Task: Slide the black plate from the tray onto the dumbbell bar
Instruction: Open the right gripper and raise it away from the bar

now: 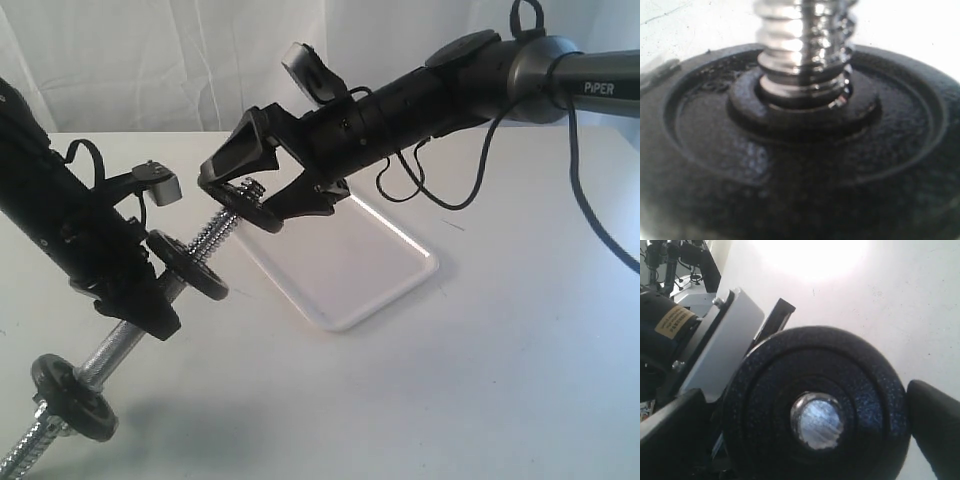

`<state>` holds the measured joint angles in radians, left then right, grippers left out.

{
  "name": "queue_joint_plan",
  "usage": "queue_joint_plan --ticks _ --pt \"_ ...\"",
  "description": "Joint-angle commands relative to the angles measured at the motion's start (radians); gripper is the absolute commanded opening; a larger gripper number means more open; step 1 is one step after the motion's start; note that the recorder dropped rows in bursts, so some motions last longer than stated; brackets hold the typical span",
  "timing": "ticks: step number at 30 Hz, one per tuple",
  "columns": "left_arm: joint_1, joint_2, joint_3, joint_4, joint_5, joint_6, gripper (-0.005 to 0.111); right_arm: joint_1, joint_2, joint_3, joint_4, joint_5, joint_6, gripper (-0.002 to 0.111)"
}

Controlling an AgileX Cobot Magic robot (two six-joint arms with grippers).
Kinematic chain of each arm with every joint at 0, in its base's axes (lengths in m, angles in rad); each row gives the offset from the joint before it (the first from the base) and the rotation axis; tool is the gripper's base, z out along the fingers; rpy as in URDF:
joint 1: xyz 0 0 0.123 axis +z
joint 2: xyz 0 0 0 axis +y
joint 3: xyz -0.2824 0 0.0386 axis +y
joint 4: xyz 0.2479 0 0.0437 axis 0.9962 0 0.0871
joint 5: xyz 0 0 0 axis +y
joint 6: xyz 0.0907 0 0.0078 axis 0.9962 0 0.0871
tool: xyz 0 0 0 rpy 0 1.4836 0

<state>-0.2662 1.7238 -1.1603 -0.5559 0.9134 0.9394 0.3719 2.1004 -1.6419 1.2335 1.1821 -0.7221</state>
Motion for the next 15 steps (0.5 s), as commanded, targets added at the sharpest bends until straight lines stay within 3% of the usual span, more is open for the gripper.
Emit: queue_joint_plan --ticks 1,12,14,15 --pt "-0.003 -0.051 -0.027 -0.142 0.062 0.001 0.000 0.005 -0.030 -0.011 0.184 0.039 -0.045 0.101" --pt "-0.003 -0.079 -0.027 -0.116 0.044 0.003 0.000 -0.076 -0.033 -0.143 0.182 0.039 -0.053 0.100" --pt "-0.003 -0.087 -0.027 -0.081 0.026 -0.013 0.000 -0.088 -0.033 -0.160 0.154 0.039 -0.078 0.088" --pt "-0.001 -0.087 -0.027 -0.062 0.006 -0.048 0.000 -0.093 -0.033 -0.174 0.096 0.039 -0.080 0.068"
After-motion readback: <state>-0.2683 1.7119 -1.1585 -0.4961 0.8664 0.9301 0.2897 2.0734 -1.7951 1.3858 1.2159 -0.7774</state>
